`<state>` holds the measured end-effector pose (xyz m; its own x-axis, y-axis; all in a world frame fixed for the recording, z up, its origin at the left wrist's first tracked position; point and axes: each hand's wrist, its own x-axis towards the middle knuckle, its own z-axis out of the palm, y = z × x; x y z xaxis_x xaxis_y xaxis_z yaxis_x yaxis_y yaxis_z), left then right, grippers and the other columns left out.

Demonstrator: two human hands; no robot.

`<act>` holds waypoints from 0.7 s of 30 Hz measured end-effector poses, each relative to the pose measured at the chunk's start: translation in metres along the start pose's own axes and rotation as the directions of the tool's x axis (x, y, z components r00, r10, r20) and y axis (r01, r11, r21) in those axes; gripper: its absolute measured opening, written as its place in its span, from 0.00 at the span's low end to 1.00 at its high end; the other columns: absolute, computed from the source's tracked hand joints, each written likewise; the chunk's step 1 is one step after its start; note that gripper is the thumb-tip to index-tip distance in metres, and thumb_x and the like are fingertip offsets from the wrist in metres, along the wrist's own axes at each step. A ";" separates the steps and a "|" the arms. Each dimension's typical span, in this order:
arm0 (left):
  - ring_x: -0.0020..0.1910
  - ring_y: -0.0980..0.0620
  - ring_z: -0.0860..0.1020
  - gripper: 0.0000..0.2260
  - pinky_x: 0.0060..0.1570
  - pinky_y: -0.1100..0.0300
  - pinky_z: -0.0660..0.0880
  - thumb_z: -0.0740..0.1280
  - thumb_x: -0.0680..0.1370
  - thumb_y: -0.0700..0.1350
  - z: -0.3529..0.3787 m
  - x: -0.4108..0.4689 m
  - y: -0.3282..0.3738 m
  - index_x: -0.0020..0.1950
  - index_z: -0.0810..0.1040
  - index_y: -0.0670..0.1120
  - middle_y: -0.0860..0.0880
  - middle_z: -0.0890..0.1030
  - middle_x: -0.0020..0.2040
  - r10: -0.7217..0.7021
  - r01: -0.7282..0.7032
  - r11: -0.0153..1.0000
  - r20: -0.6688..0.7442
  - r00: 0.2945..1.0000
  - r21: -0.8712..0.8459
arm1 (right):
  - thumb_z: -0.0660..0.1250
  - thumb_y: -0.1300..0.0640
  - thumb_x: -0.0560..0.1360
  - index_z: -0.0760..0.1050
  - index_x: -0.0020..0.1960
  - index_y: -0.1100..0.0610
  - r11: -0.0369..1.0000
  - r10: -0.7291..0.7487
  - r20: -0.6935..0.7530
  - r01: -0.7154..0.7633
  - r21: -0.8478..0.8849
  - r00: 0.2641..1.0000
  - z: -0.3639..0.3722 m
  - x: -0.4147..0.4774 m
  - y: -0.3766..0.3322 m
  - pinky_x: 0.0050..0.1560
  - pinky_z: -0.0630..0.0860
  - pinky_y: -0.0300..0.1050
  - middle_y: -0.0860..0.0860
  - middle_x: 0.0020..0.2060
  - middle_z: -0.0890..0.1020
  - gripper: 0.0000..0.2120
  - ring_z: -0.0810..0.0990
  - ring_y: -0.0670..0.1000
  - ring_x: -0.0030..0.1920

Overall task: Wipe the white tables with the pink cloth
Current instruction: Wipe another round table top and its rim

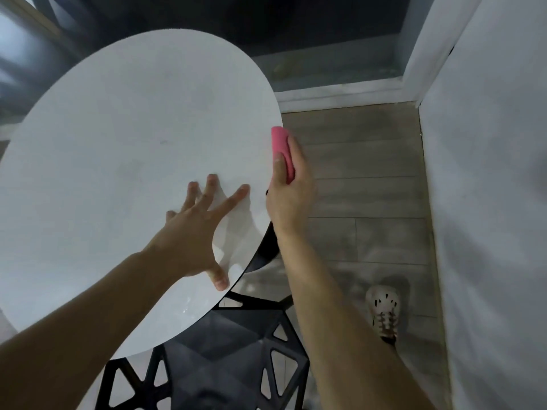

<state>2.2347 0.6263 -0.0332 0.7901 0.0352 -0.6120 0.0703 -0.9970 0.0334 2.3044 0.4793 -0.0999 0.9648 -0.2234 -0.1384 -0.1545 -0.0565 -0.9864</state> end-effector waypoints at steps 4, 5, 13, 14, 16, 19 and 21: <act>0.84 0.37 0.28 0.80 0.78 0.22 0.56 0.87 0.48 0.70 0.002 0.000 0.000 0.74 0.23 0.77 0.51 0.25 0.85 -0.001 0.001 0.999 0.011 1.000 0.038 | 0.57 0.58 0.90 0.61 0.85 0.56 0.997 -0.049 0.048 0.052 -0.053 0.998 -0.011 -0.092 0.019 0.81 0.68 0.49 0.53 0.84 0.64 0.24 0.64 0.50 0.84; 0.84 0.37 0.29 0.80 0.78 0.23 0.56 0.87 0.49 0.70 0.002 0.001 -0.001 0.74 0.22 0.77 0.51 0.26 0.85 0.005 -0.005 0.999 0.000 1.000 0.041 | 0.56 0.58 0.91 0.58 0.86 0.56 0.996 -0.055 0.100 0.061 -0.061 0.993 -0.012 -0.096 0.019 0.83 0.66 0.50 0.51 0.86 0.61 0.25 0.61 0.50 0.85; 0.86 0.39 0.31 0.82 0.76 0.28 0.65 0.87 0.45 0.69 0.004 0.002 -0.002 0.78 0.25 0.76 0.51 0.27 0.86 0.011 -0.010 0.999 -0.034 0.999 0.036 | 0.54 0.48 0.91 0.62 0.86 0.49 0.997 0.046 0.304 -0.023 -0.078 0.951 0.002 0.070 -0.003 0.82 0.65 0.48 0.45 0.83 0.68 0.24 0.67 0.47 0.81; 0.86 0.39 0.30 0.82 0.76 0.29 0.64 0.87 0.46 0.68 0.004 0.002 -0.003 0.77 0.25 0.76 0.51 0.26 0.85 0.007 -0.006 0.999 -0.030 1.000 0.032 | 0.53 0.47 0.91 0.62 0.86 0.49 0.997 0.050 0.289 -0.030 -0.073 0.956 0.002 0.059 -0.003 0.81 0.66 0.47 0.45 0.82 0.68 0.24 0.68 0.47 0.80; 0.85 0.39 0.28 0.81 0.77 0.30 0.62 0.88 0.48 0.67 0.003 0.000 -0.002 0.77 0.24 0.76 0.50 0.24 0.85 0.000 0.000 1.000 -0.009 1.000 0.031 | 0.53 0.48 0.91 0.60 0.87 0.50 0.994 0.024 0.222 0.000 -0.106 0.975 -0.006 0.018 0.005 0.80 0.65 0.41 0.46 0.84 0.66 0.25 0.67 0.48 0.81; 0.87 0.40 0.34 0.74 0.80 0.33 0.60 0.87 0.56 0.68 -0.004 -0.002 0.001 0.82 0.31 0.74 0.50 0.30 0.87 0.009 -0.009 1.000 0.010 1.000 -0.020 | 0.51 0.49 0.91 0.55 0.87 0.50 0.993 0.001 0.232 0.026 -0.111 0.973 -0.023 -0.050 0.020 0.82 0.61 0.41 0.48 0.86 0.61 0.26 0.61 0.47 0.84; 0.87 0.43 0.56 0.56 0.80 0.40 0.67 0.84 0.65 0.65 -0.013 -0.001 -0.003 0.85 0.53 0.72 0.49 0.52 0.89 0.027 -0.041 0.991 -0.109 0.994 -0.129 | 0.51 0.50 0.91 0.51 0.88 0.50 0.998 0.040 0.289 -0.023 -0.064 0.956 -0.025 -0.060 0.021 0.84 0.56 0.40 0.47 0.86 0.56 0.27 0.56 0.44 0.85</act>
<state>2.2415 0.6300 -0.0221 0.8531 0.0161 -0.5215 0.1164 -0.9802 0.1602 2.2385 0.4675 -0.1105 0.9781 0.0657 -0.1976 -0.1895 -0.1134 -0.9753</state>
